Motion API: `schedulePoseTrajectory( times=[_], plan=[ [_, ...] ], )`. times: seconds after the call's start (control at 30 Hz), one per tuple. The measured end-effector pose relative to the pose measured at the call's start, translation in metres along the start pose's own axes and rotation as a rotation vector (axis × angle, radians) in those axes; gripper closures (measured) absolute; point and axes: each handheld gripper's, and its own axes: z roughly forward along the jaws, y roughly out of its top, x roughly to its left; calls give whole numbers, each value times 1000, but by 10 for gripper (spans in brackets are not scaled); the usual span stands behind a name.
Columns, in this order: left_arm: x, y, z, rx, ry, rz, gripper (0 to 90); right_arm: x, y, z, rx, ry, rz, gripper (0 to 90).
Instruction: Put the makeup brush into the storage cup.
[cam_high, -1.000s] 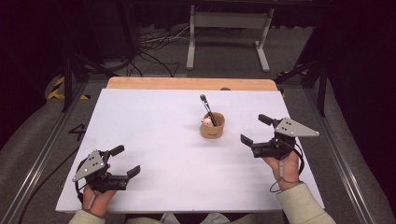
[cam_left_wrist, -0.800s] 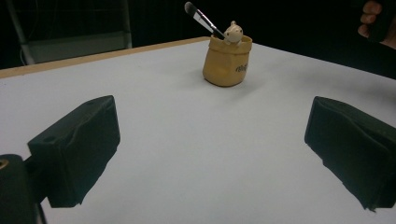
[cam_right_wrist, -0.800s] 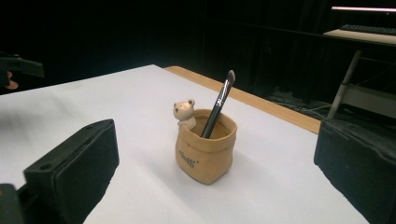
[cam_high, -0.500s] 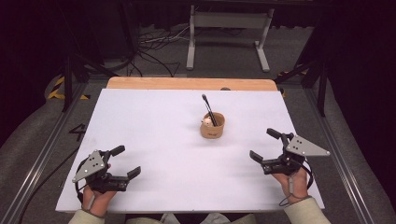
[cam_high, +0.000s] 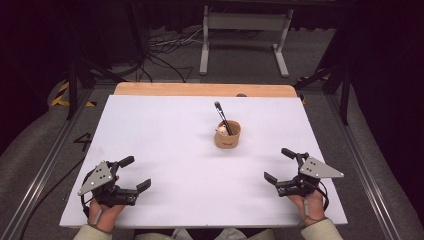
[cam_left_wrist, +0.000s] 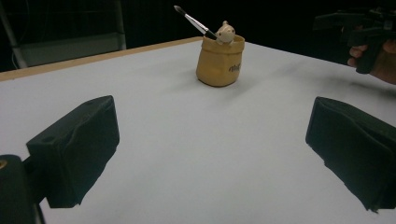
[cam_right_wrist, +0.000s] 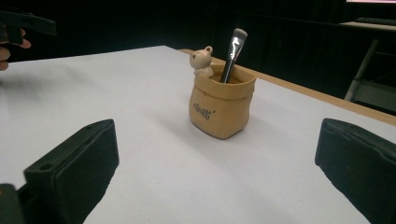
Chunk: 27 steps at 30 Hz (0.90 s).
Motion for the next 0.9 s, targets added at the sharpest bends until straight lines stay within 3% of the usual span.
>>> schedulePoseTrajectory(
  times=[0.23, 0.37, 0.9],
  plan=[
    [1, -1, 1, 7, -11, 5, 32, -1, -12, 2, -20, -11, 36, 0],
    [1, -1, 2, 4, -13, 3, 31, -1, -16, 4, -3, -14, 48, 0],
    [1, -2, 3, 3, -13, -10, 31, -2, -18, 2, -14, -26, 56, 0]
  ],
)
